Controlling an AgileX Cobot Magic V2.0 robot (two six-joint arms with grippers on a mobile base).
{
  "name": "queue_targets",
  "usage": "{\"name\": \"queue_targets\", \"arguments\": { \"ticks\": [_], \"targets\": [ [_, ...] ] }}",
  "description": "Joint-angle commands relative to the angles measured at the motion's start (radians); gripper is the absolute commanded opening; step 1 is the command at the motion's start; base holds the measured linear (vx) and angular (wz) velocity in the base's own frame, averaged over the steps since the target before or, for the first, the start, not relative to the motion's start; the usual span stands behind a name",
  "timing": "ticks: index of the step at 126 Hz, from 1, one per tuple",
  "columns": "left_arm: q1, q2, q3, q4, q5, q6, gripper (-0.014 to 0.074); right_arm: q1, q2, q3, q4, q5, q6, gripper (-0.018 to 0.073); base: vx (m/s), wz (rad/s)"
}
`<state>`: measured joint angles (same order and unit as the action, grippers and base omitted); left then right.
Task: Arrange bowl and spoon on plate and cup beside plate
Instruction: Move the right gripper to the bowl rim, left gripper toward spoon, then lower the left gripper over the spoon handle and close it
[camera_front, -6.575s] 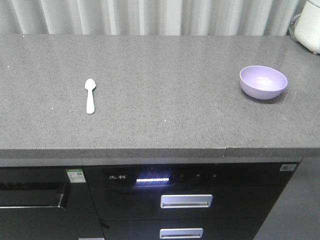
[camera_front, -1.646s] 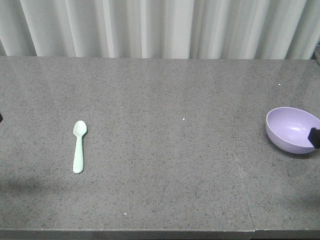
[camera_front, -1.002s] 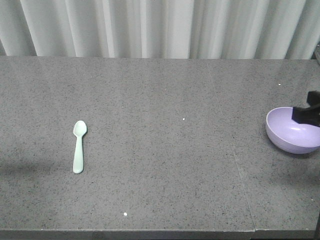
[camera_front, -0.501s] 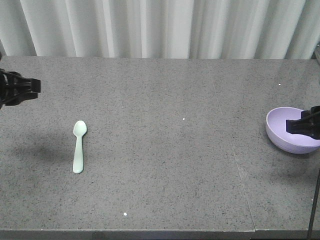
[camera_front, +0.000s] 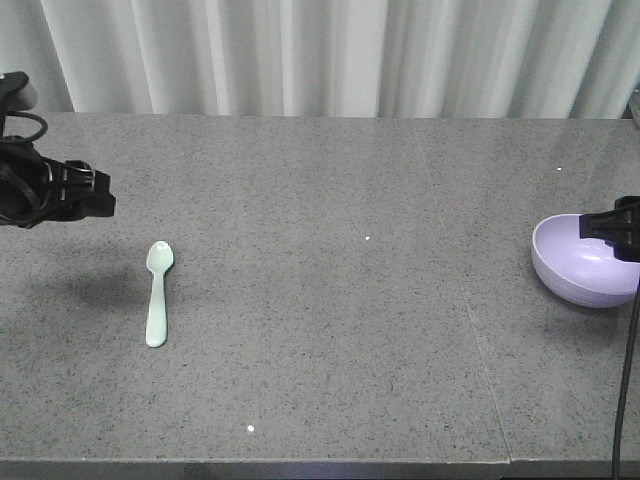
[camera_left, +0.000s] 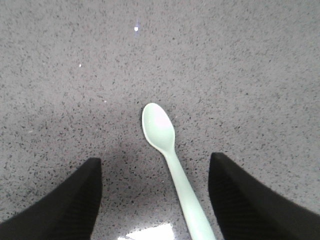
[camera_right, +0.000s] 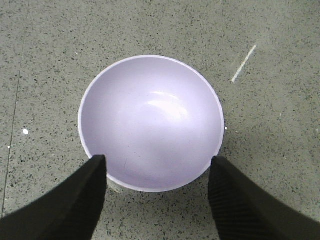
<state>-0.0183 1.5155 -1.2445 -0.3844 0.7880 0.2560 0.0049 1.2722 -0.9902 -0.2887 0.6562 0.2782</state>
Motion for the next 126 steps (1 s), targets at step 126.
{"name": "queue_targets", "arguments": {
  "ticks": [126],
  "targets": [
    [-0.269, 0.274, -0.188, 0.384, 0.061, -0.449, 0.0381, -0.006, 0.049, -0.050, -0.024, -0.062, -0.002, 0.0454, 0.00, 0.00]
  ]
}}
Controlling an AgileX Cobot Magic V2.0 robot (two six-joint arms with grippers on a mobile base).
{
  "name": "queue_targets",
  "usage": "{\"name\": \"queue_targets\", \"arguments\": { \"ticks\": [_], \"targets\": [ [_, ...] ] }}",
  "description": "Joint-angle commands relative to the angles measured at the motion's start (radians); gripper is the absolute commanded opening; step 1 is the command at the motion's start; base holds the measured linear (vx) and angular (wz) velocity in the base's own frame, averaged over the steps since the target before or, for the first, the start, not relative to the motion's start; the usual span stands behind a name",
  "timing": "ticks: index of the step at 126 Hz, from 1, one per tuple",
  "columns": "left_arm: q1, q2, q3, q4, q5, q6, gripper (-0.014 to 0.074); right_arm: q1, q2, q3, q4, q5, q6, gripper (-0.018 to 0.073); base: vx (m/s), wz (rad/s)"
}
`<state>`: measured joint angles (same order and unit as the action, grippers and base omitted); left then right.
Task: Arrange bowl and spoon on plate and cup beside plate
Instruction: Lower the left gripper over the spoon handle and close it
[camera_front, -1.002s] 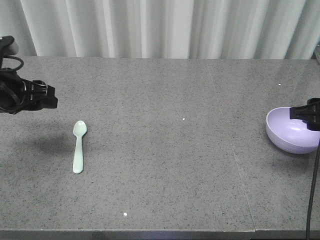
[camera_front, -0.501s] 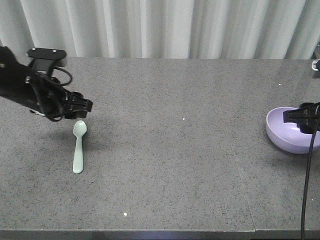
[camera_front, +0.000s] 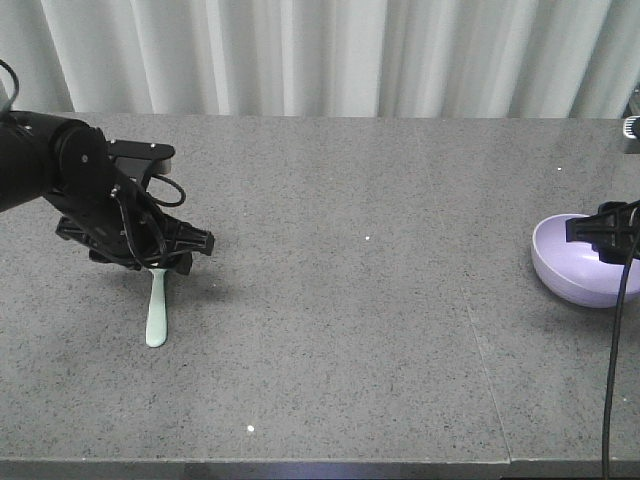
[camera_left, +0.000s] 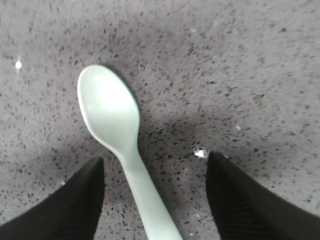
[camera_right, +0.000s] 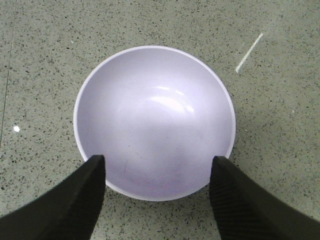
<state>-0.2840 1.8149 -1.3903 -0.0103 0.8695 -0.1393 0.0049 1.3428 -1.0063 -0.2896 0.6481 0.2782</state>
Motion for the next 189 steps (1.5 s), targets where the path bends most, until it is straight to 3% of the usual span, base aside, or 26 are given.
{"name": "queue_targets", "arguments": {
  "ticks": [1, 54, 75, 125, 189],
  "targets": [
    [-0.003, -0.025, -0.042, 0.010, -0.020, -0.054, 0.0381, -0.006, -0.021, -0.034, -0.023, -0.054, -0.002, 0.0454, 0.00, 0.00],
    [0.001, -0.006, -0.065, 0.026, 0.047, -0.073, 0.0348, -0.006, -0.021, -0.034, -0.022, -0.066, -0.009, 0.0454, 0.00, 0.00],
    [0.001, -0.006, -0.065, 0.064, 0.097, -0.130, 0.0348, -0.006, -0.021, -0.034, -0.022, -0.080, -0.009, 0.0454, 0.00, 0.00],
    [0.001, 0.023, -0.065, 0.021, 0.097, -0.183, 0.0348, -0.006, -0.021, -0.034, -0.015, -0.092, -0.010, 0.0454, 0.00, 0.00],
    [0.001, 0.081, -0.081, 0.010, 0.124, -0.182, 0.0330, -0.006, -0.021, -0.034, -0.015, -0.096, -0.009, 0.0454, 0.00, 0.00]
  ]
}}
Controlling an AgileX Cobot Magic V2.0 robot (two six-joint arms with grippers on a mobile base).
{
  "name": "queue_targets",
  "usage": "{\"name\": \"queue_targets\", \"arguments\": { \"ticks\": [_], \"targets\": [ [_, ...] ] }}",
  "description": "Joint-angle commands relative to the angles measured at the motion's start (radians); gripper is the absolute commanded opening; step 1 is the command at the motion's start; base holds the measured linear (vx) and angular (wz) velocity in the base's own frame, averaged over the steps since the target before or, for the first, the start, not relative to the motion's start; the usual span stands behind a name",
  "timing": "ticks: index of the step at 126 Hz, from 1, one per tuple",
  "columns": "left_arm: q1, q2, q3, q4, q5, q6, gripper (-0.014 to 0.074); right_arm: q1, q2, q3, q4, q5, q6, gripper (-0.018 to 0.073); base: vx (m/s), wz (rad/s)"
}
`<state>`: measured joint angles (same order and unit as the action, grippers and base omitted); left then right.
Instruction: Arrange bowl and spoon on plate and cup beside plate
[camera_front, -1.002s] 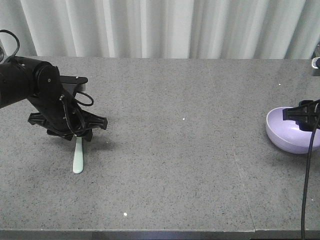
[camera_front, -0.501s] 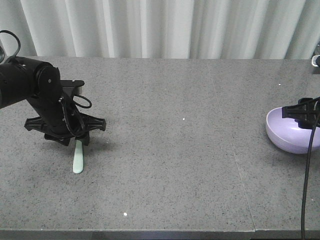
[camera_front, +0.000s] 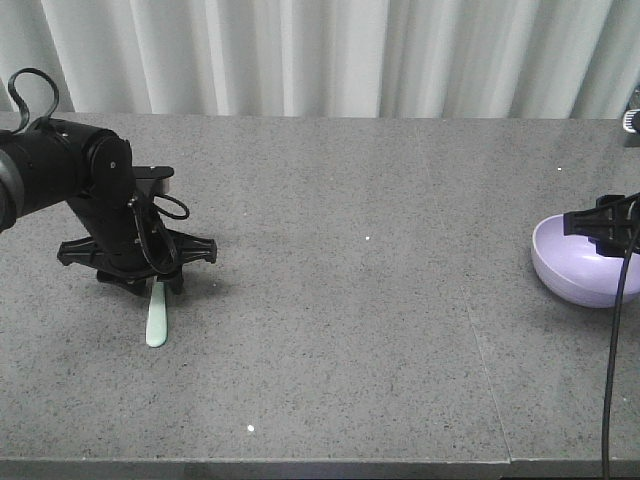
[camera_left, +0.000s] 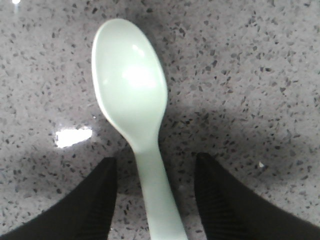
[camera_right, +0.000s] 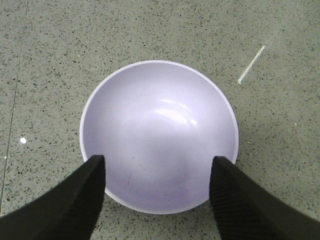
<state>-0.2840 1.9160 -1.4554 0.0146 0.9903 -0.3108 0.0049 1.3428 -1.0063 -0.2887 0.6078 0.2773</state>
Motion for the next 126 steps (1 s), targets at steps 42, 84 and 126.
{"name": "queue_targets", "arguments": {
  "ticks": [42, 84, 126],
  "targets": [
    [0.001, -0.021, -0.016, -0.015, -0.001, -0.008, 0.0113, -0.006, -0.021, -0.034, -0.014, -0.056, -0.009, 0.0454, 0.00, 0.00],
    [0.001, -0.022, -0.053, -0.015, -0.052, 0.012, -0.0008, -0.006, -0.021, -0.034, -0.012, -0.048, -0.009, 0.0454, 0.00, 0.00],
    [0.001, -0.098, -0.211, -0.009, -0.096, 0.060, -0.0008, -0.006, -0.021, -0.034, 0.007, -0.051, -0.009, 0.0454, 0.00, 0.00]
  ]
}}
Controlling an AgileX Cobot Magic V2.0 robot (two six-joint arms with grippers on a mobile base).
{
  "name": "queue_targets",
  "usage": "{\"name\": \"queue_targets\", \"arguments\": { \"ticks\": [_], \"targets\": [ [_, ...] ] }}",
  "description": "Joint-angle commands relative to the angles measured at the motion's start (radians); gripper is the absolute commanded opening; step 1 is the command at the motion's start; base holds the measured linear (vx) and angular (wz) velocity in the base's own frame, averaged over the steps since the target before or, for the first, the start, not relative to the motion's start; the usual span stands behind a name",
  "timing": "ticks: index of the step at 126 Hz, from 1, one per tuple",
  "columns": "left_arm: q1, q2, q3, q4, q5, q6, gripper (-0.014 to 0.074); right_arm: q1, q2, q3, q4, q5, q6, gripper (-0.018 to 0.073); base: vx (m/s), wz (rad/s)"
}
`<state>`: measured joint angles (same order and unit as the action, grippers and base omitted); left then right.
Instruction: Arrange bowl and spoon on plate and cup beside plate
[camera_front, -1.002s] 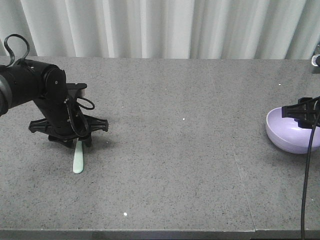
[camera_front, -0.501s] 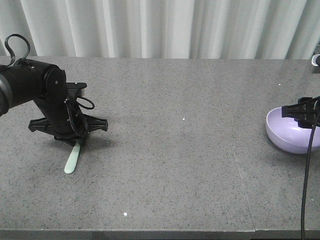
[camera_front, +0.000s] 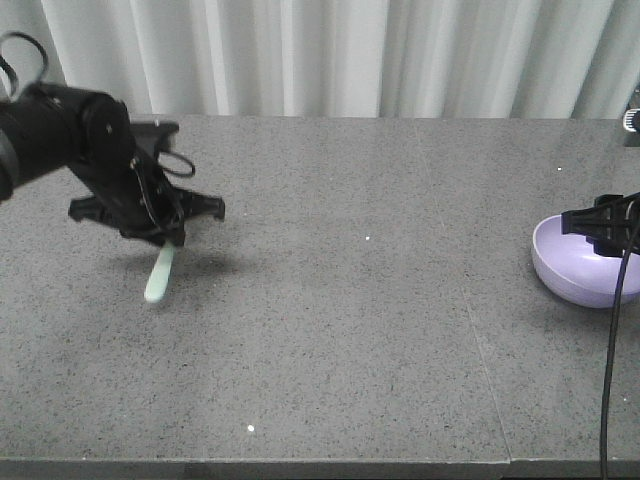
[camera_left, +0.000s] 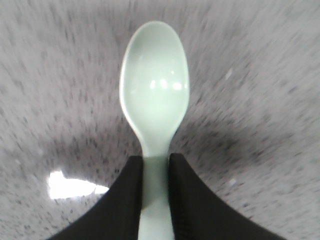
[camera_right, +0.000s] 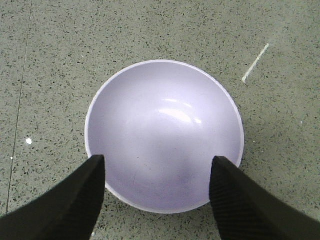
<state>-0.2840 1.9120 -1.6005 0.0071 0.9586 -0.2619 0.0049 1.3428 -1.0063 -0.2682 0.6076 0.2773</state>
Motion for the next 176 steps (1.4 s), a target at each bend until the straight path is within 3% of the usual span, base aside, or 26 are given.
{"name": "queue_targets", "arguments": {
  "ticks": [1, 17, 35, 70, 118, 154, 176],
  "targets": [
    [0.001, -0.094, -0.066, -0.002, -0.064, 0.011, -0.0008, -0.006, -0.021, -0.034, -0.014, -0.051, -0.009, 0.0454, 0.00, 0.00],
    [0.001, -0.119, -0.081, -0.007, -0.101, 0.031, -0.0006, -0.026, -0.002, -0.040, -0.004, -0.043, -0.009, 0.0454, 0.00, 0.00],
    [0.001, -0.127, -0.085, -0.002, -0.114, 0.034, -0.0006, -0.107, 0.036, -0.072, 0.049, -0.014, -0.031, 0.0454, 0.00, 0.00],
    [0.001, -0.124, -0.085, -0.007, -0.152, 0.050, -0.0006, -0.192, 0.141, -0.173, 0.180, 0.052, -0.190, 0.0454, 0.00, 0.00],
    [0.001, -0.124, -0.085, -0.007, -0.202, 0.054, -0.0006, -0.196, 0.325, -0.357, 0.149, 0.168, -0.196, 0.0454, 0.00, 0.00],
    [0.001, -0.124, -0.085, -0.002, -0.230, 0.057, -0.0006, -0.196, 0.374, -0.393, 0.097, 0.174, -0.191, 0.0454, 0.00, 0.00],
    [0.001, -0.124, -0.085, -0.002, -0.245, 0.057, -0.0006, -0.241, 0.404, -0.393, 0.146, 0.171, -0.181, 0.0454, 0.00, 0.00]
  ]
}}
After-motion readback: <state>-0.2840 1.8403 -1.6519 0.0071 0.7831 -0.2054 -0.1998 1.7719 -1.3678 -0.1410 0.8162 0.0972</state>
